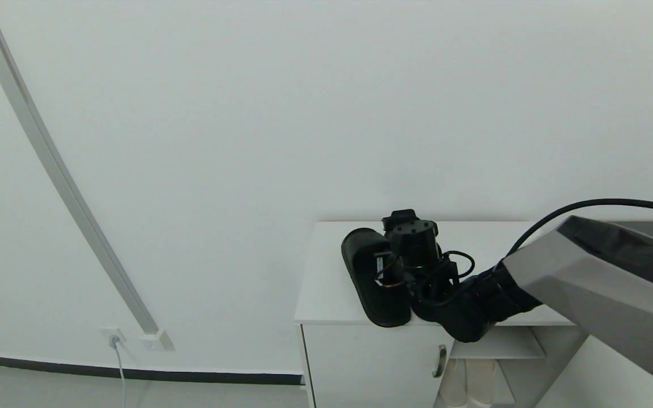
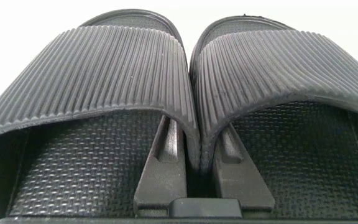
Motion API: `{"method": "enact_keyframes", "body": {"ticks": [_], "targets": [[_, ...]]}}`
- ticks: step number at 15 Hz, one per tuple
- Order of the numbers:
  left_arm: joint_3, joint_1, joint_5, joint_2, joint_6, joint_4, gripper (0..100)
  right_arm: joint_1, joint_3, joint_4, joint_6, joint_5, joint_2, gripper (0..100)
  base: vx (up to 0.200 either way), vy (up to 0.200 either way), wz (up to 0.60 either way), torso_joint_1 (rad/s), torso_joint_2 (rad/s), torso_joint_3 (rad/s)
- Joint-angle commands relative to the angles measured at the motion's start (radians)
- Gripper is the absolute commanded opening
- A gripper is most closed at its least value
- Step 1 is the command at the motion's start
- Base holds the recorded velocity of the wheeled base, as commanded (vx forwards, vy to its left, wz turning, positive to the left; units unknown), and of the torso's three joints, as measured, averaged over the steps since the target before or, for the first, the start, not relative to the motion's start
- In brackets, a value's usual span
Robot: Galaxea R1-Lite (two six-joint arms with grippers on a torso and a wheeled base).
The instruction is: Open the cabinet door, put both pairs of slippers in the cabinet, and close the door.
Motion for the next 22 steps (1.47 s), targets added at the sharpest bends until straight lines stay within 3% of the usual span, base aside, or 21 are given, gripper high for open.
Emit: {"method": "enact_keyframes", "body": {"ticks": [1, 7, 10, 19, 22], "targets": [[0.000, 0.001, 0.000, 0.001, 0.000, -0.002, 0, 0.006, 0.131, -0.002, 0.000, 0.007, -0.170, 0, 0.000, 0.000, 0.00, 0.000, 0.00, 0.000], [0.000, 0.001, 0.000, 0.001, 0.006, 0.000, 0, 0.102, 0.421, -0.001, -0.060, 0.049, -0.453, 0, 0.000, 0.000, 0.00, 0.000, 0.00, 0.000], [0.000, 0.001, 0.000, 0.001, 0.006, 0.000, 0, 0.120, 0.546, 0.005, -0.068, 0.156, -0.597, 0, 0.000, 0.000, 0.00, 0.000, 0.00, 0.000], [0.000, 0.001, 0.000, 0.001, 0.002, 0.000, 0, 0.091, 0.539, 0.019, -0.069, 0.180, -0.569, 0, 0.000, 0.000, 0.00, 0.000, 0.00, 0.000], [0.000, 0.001, 0.000, 0.001, 0.002, 0.000, 0, 0.036, 0.536, 0.019, -0.083, 0.254, -0.571, 0, 0.000, 0.000, 0.00, 0.000, 0.00, 0.000]]}}
